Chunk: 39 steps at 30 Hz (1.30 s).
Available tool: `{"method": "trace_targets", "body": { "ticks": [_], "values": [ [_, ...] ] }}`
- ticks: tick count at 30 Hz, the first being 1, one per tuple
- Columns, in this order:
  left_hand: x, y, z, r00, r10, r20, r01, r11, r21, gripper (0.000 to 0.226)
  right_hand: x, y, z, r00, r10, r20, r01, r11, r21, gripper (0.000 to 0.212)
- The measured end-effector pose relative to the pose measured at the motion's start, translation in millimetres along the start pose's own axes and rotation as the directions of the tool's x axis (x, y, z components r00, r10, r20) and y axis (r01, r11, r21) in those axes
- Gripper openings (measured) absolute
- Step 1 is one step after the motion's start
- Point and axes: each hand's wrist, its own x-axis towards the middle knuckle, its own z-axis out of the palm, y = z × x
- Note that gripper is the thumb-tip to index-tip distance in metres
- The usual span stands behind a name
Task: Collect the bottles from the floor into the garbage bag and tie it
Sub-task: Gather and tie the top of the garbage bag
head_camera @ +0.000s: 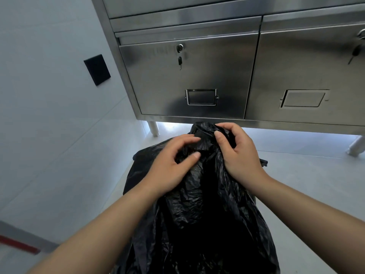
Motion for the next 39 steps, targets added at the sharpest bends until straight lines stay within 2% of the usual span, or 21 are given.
{"method": "trace_targets", "body": {
  "ticks": [2,4,6,8,10,15,17,20,26,28,33,35,39],
  "values": [
    [-4.3,1.0,13.7,0.99,0.032,0.136,-0.036,0.999,0.028,0.057,-0.4,-2.9,-0.8,1.0,0.006,-0.023,-0.005,0.999,0.051,0.015],
    [-9.2,-1.9,27.4,0.984,0.022,0.175,-0.02,1.0,-0.012,0.067,-1.0,-5.6,-0.5,1.0,0.002,-0.015,-0.001,0.998,0.065,0.018],
    [-10.2,-6.1,34.4,0.994,0.002,0.108,-0.001,1.0,-0.009,0.054,-0.3,-5.2,-3.3,1.0,-0.002,0.0,0.002,0.999,0.05,0.017],
    [-7.2,-10.6,32.0,1.0,-0.007,0.017,0.007,1.0,-0.02,0.029,2.1,-0.4,-11.9,1.0,0.001,-0.01,0.0,0.999,0.038,0.015],
    [-3.0,-15.5,23.0,0.996,-0.031,-0.088,0.029,0.999,-0.033,0.012,5.7,8.4,-27.2,0.998,0.017,-0.053,-0.016,1.0,0.006,0.013],
    [5.8,-19.6,-8.7,0.929,-0.059,-0.366,0.046,0.998,-0.044,0.013,11.8,35.8,-69.4,0.984,0.07,-0.165,-0.092,0.988,-0.126,0.009],
    [6.5,-21.8,-15.7,0.914,-0.046,-0.403,0.035,0.999,-0.035,0.013,10.3,42.4,-75.8,0.982,0.087,-0.169,-0.113,0.982,-0.15,0.009],
    [4.2,-21.2,-14.8,0.929,0.012,-0.37,-0.01,1.0,0.006,0.03,6.5,44.6,-70.3,0.991,0.066,-0.12,-0.085,0.983,-0.164,0.008],
    [7.6,-6.7,-1.1,0.951,0.038,-0.307,-0.03,0.999,0.031,0.012,9.6,34.2,-53.8,0.996,0.029,-0.081,-0.037,0.994,-0.1,0.018],
    [8.3,-3.2,1.0,0.959,0.054,-0.277,-0.039,0.997,0.06,0.014,10.7,31.9,-52.1,0.996,0.034,-0.085,-0.04,0.997,-0.068,0.016],
    [9.0,12.2,10.4,0.983,0.09,-0.157,-0.095,0.995,-0.027,0.027,10.3,19.0,-39.0,0.994,0.026,-0.107,-0.024,0.999,0.022,0.013],
    [8.0,18.7,15.8,0.982,0.119,-0.143,-0.126,0.991,-0.04,0.025,13.0,12.4,-26.1,0.991,0.066,-0.119,-0.053,0.993,0.106,0.01],
    [7.2,35.1,21.4,0.961,0.214,-0.176,-0.234,0.967,-0.098,0.009,12.0,6.5,6.5,0.995,0.066,-0.08,-0.059,0.994,0.094,0.008]
  ]
}}
